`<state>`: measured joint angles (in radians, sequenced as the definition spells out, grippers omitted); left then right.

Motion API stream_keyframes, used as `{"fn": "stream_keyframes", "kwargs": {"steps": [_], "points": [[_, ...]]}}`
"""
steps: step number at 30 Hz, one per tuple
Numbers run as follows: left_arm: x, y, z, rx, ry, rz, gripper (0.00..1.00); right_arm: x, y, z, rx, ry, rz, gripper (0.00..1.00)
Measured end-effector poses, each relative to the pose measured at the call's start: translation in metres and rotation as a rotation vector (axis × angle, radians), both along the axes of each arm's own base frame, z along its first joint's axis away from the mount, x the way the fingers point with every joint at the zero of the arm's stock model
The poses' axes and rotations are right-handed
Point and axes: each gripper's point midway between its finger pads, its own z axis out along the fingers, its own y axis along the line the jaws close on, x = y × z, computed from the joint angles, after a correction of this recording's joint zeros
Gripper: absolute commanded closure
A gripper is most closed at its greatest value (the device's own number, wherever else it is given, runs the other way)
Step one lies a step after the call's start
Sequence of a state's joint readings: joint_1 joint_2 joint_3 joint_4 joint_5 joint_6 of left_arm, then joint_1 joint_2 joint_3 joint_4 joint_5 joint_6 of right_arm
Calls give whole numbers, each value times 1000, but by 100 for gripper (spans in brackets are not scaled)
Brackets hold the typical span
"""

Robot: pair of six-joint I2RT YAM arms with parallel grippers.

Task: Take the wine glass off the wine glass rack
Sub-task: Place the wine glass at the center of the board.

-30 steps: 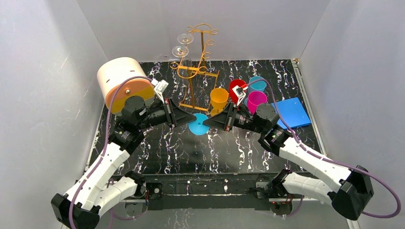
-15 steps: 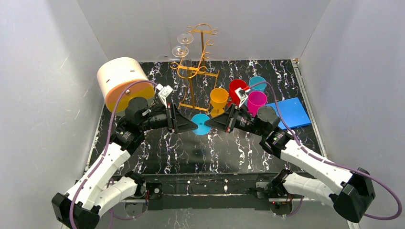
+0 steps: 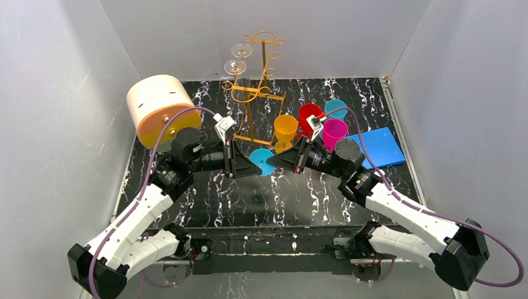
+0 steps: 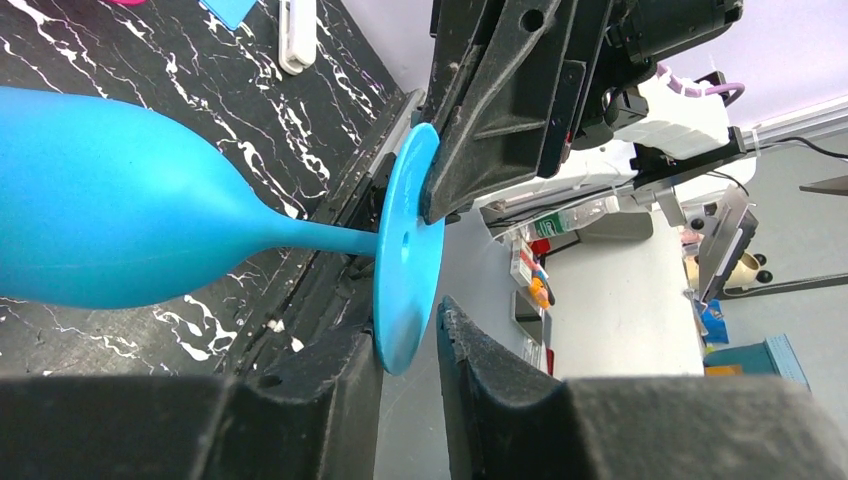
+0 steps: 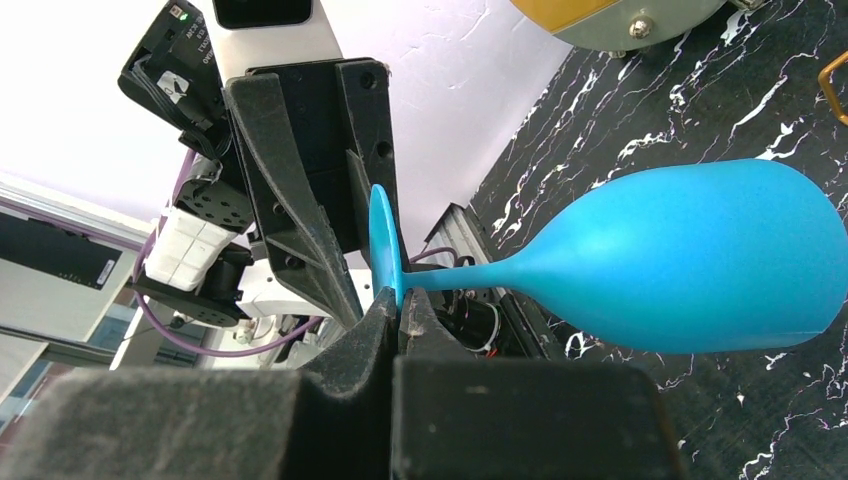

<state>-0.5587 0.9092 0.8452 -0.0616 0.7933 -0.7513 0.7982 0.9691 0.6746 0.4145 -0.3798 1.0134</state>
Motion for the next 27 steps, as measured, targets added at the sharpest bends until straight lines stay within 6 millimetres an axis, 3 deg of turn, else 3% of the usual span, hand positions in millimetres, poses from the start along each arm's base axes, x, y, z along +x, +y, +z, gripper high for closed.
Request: {"fn": "stream_keyframes", "kwargs": {"steps": [7,13,16,20,25,27], "points": [[3,-1,-2,6,3,19,91,1,0,0,2,-1,-3,99],[5,-3,-3,6,18,20,95,1,0,-1,-5,-20,-4,98],[5,-3,-3,4,19,19,100,1,-1,-1,-5,-25,-4,89],[3,-4,-3,4,18,13,100,0,-1,0,-6,-27,1,85],[3,-5,-3,5,8,9,100,-1,-1,-1,-7,-28,8,99],[2,-5,-2,5,8,8,95,-1,-1,-1,-8,-30,11,99]]}}
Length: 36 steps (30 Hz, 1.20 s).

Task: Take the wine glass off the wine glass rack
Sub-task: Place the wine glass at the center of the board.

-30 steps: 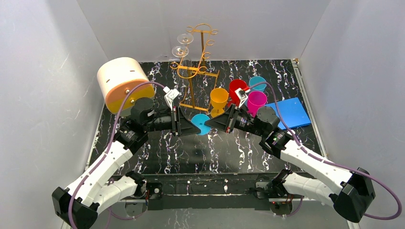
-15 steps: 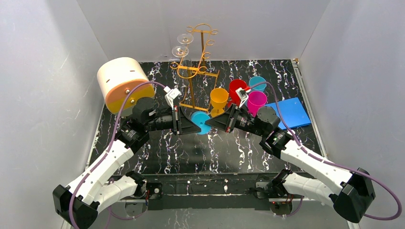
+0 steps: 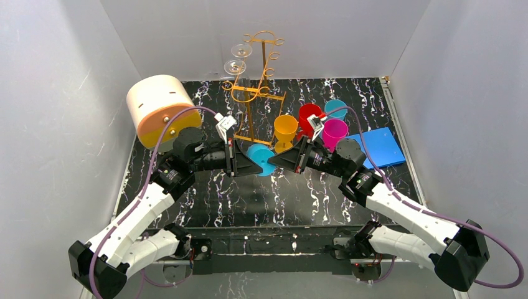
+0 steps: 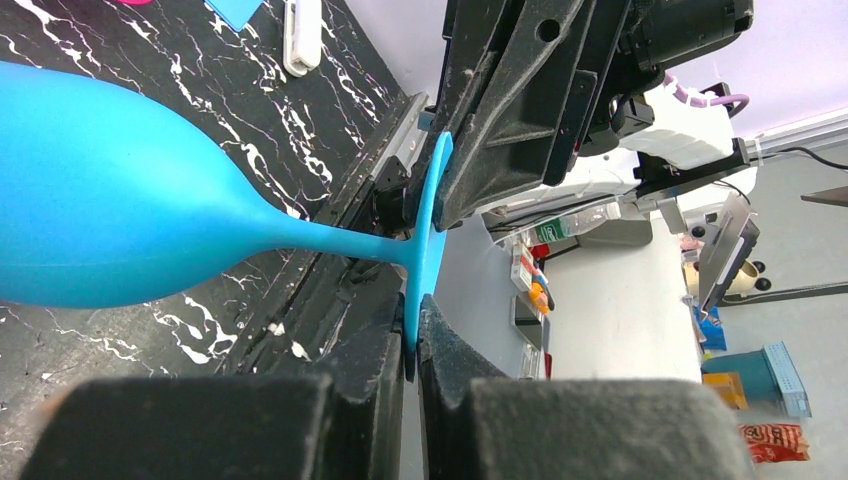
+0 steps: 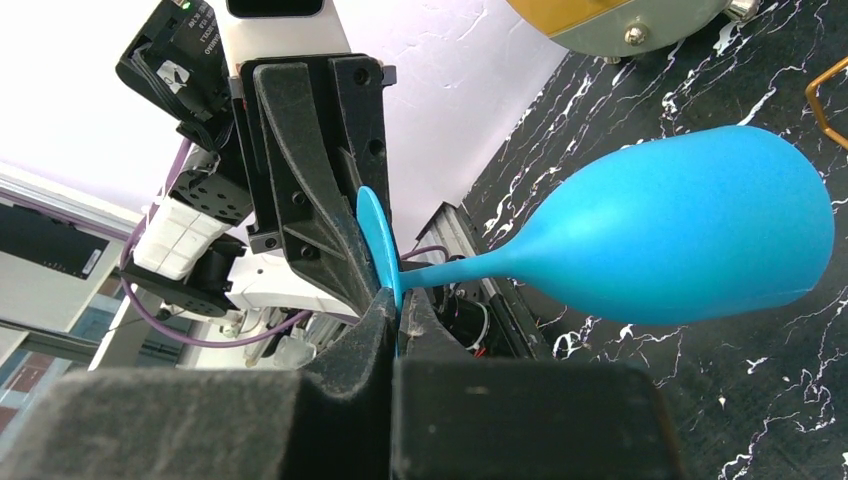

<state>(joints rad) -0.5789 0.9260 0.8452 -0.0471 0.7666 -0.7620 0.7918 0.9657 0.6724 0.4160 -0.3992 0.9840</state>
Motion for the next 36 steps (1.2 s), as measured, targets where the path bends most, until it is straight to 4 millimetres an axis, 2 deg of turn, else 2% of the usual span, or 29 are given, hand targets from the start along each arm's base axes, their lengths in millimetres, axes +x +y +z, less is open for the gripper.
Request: {"fn": "stream_keyframes", "kwargs": {"steps": [3,13,16,20,23,26,28,30,36], "points": [[0,0,0,0,1,-1,89,0,0,0,1,-3,1,99],[2,-3,3,-12,-7,12,90,1,-1,4,14,-2,-3,99],[3,-4,6,-22,-12,15,96,2,-1,6,22,-7,-5,99],[3,-4,9,-33,-10,13,91,2,-1,9,30,-14,-3,99],[2,-5,9,-37,-13,11,91,2,-1,9,33,-12,1,99],[2,-5,9,-38,-12,10,94,1,1,9,36,-7,9,99],[2,-5,8,-39,-10,11,100,1,1,8,35,-3,12,99],[2,-5,8,-41,-6,11,100,1,1,7,34,-3,14,99],[2,-5,8,-44,-5,13,100,1,1,7,34,-2,14,83]]}}
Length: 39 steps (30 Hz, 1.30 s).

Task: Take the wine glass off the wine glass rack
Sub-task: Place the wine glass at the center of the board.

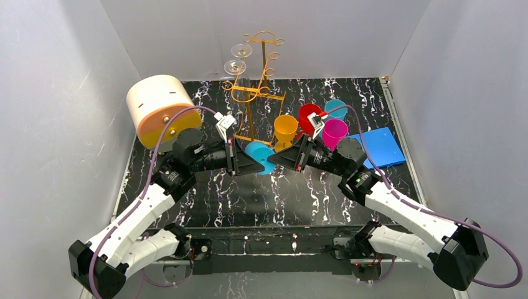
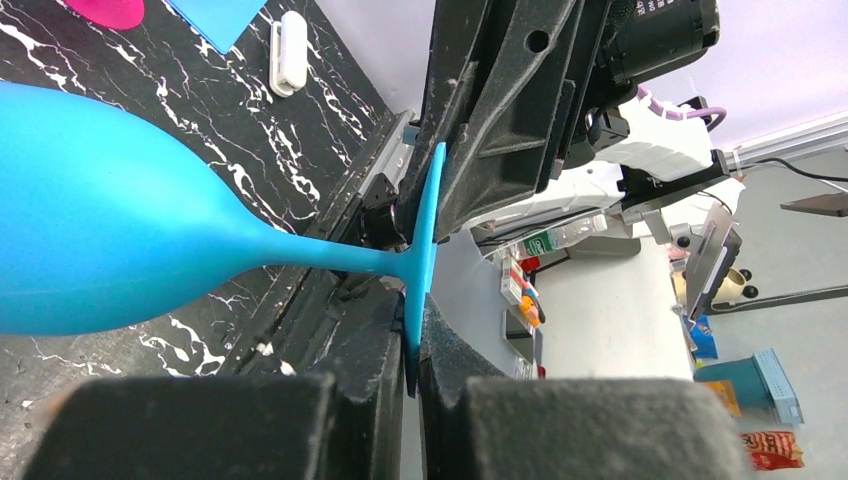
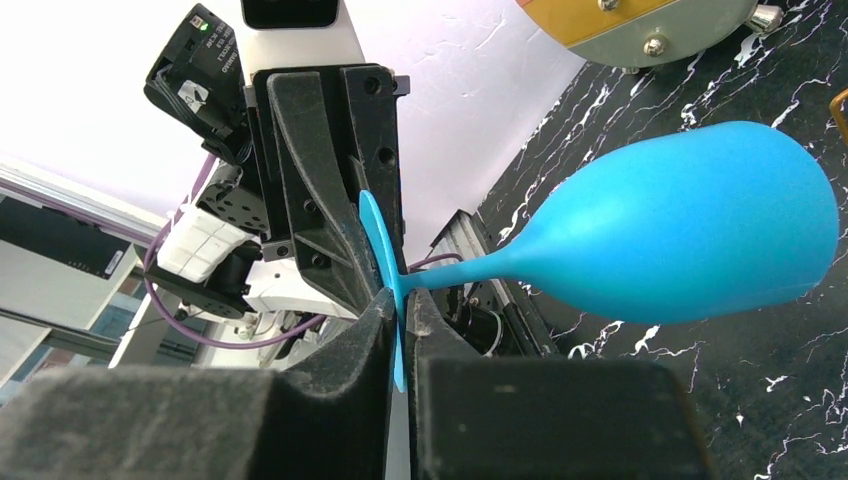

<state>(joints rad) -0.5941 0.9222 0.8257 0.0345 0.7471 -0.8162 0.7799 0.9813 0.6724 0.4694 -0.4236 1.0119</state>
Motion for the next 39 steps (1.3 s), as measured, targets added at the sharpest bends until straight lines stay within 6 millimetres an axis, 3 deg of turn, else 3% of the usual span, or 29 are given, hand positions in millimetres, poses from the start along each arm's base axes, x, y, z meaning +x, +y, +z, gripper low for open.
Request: {"fn": "stream_keyframes", "kwargs": {"steps": [2,8,14,20,25,32,39], "points": [[0,0,0,-1,-9,0,100,0,0,0,1,2,-1,75],[-4,-2,1,-8,-61,-18,100,-4,2,-4,-14,16,10,39],[-9,2,-1,-4,-140,-29,100,-1,-7,-4,-50,-7,-44,20],[-18,7,-9,4,-215,-63,100,13,-22,20,-94,-88,-171,14],[-24,9,-13,11,-277,-106,100,31,-36,24,-194,-79,-295,9],[-37,11,-23,14,-369,-197,100,36,-38,23,-292,-56,-292,2],[-49,14,-16,-27,-492,-268,100,43,-45,22,-287,-20,-213,1]]}}
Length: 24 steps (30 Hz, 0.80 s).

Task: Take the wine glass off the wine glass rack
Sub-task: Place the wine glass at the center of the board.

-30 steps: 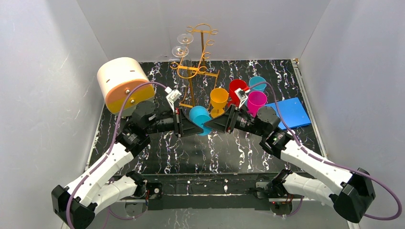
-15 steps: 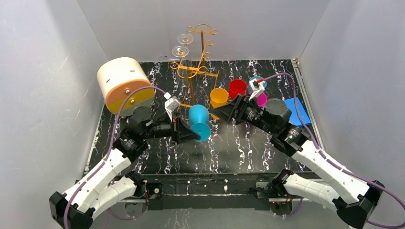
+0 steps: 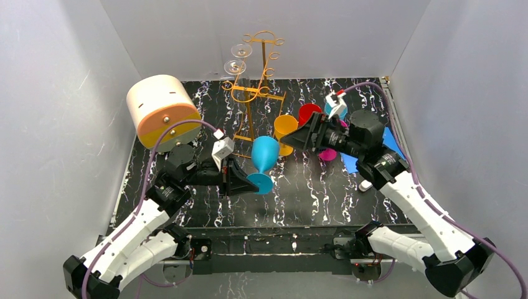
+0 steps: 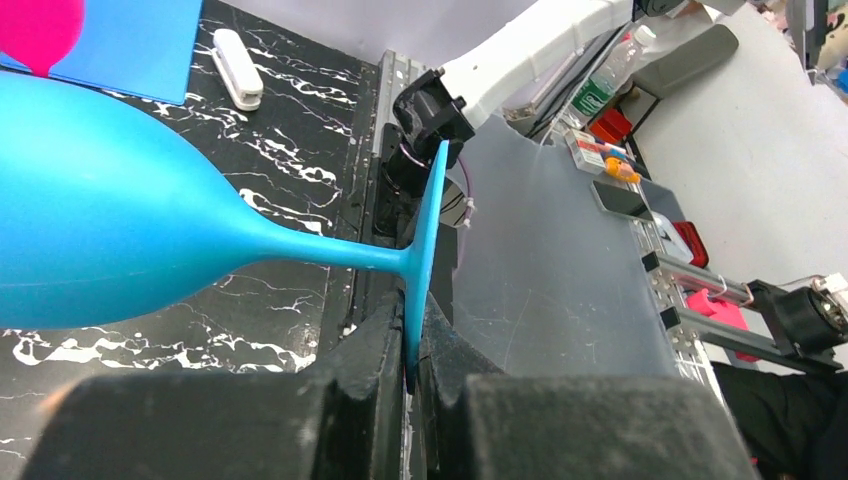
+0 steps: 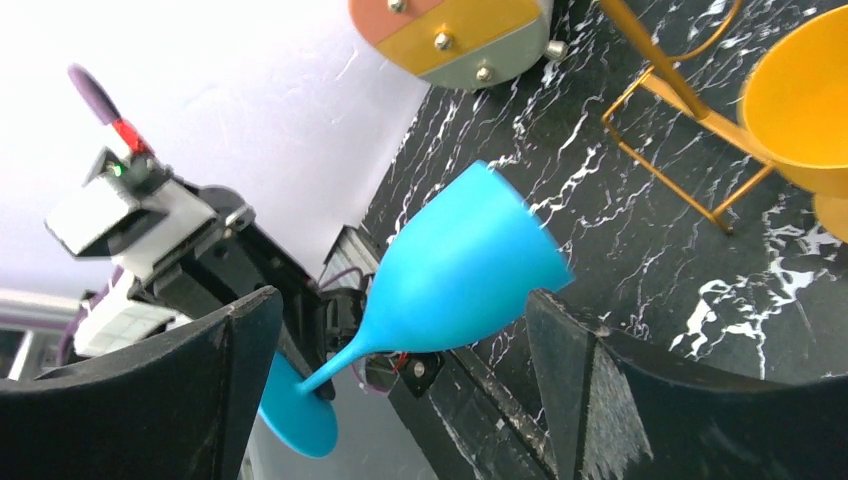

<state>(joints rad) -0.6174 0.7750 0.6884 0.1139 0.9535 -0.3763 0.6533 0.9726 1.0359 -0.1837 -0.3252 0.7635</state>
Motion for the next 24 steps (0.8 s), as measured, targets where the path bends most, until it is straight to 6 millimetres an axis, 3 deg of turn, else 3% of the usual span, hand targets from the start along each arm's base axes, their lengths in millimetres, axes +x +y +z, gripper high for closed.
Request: {"fn": "stream_keyframes", "kwargs": {"steps": [4,7,10,13,17,24], "points": [[-7,2,-4,-16,-29,-28,100,19,-23,2,87,66,6,1],[-9,2,-8,-28,-37,-39,100,31,-33,-8,135,147,-2,1],[-10,2,-8,-48,-53,-48,100,32,-33,-16,158,230,-11,1],[-12,2,-6,-70,-78,-56,100,30,-34,-8,182,224,-20,4],[-15,2,-2,-96,-102,-69,100,30,-38,-3,179,185,-42,21],[-14,-2,6,-151,-69,-88,100,32,-30,-22,139,226,23,14]]}}
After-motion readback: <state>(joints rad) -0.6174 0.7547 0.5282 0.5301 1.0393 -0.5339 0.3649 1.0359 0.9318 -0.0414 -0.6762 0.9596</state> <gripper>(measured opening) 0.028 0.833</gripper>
